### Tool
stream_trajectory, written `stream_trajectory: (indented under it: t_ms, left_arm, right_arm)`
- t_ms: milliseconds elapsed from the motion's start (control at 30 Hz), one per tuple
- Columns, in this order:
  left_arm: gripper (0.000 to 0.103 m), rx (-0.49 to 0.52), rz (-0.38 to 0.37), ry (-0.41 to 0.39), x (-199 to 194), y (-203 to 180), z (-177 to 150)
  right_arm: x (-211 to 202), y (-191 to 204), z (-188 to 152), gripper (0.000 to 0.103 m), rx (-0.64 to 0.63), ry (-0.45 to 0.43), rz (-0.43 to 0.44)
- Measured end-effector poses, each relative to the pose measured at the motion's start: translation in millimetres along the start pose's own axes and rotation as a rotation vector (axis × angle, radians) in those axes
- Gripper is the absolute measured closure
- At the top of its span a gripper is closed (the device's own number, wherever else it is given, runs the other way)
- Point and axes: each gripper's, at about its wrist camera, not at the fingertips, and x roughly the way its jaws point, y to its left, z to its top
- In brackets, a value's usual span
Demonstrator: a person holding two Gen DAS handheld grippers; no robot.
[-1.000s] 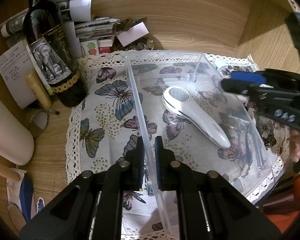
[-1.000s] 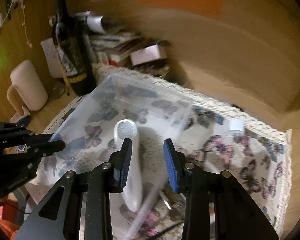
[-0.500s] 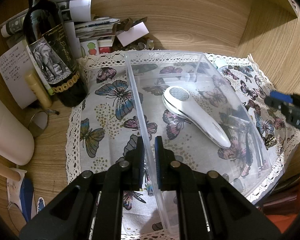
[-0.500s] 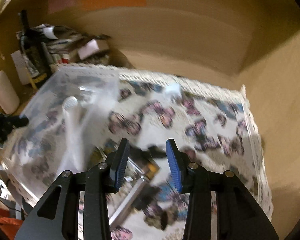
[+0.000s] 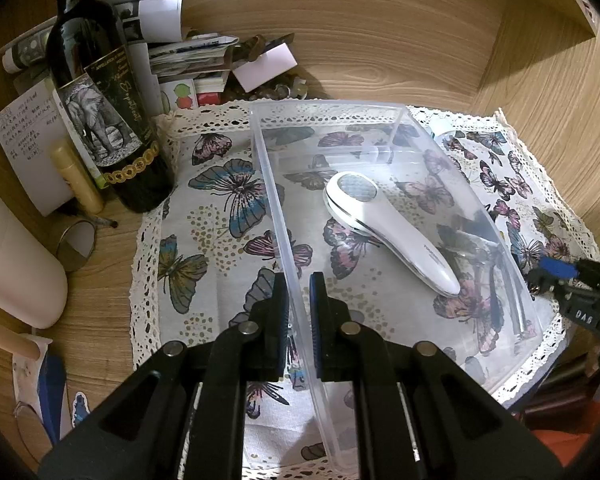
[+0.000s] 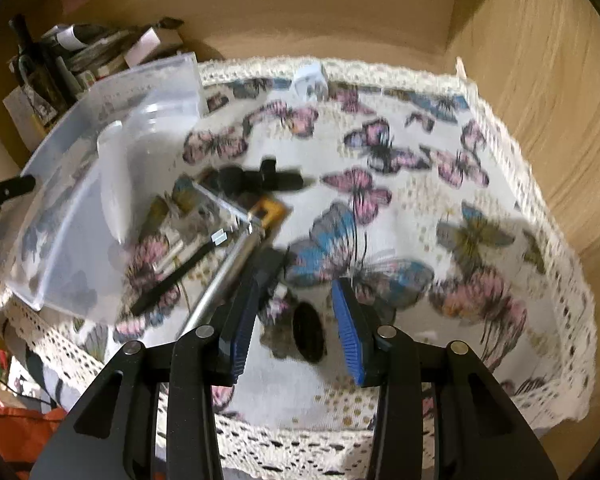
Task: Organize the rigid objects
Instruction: 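Grasp the small black round cap with the right tool, then carry the black cap into the box with the right tool and release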
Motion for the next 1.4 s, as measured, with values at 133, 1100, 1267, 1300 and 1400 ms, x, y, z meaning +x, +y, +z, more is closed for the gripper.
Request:
stream_trajectory:
  t_ms: [133, 1100, 1267, 1300, 1400]
  left_arm:
    - [0.093, 0.001, 0.001, 0.0, 0, 0, 0]
    - [0.093, -0.01, -0.003, 0.001, 0, 0, -1]
    - [0.093, -0.016, -0.002, 0.004, 1, 0, -1]
    - [0.093, -0.017, -0.002, 0.006, 2, 0, -1]
    - [0.093, -0.02, -0.002, 0.009, 3, 0, -1]
  right_arm:
    - [9, -1, -9, 0.067, 0.006, 0.022, 0.007]
    - [-17, 90, 83, 0.073, -0.27, -0.216, 0.144]
    - [-5, 110, 92, 0.073, -0.323, -0.192, 0.186]
    - [-3, 113, 94, 0.073, -0.333, -0.187, 0.189]
    - [5, 120, 99, 0.073, -0.355, -0.168, 0.201]
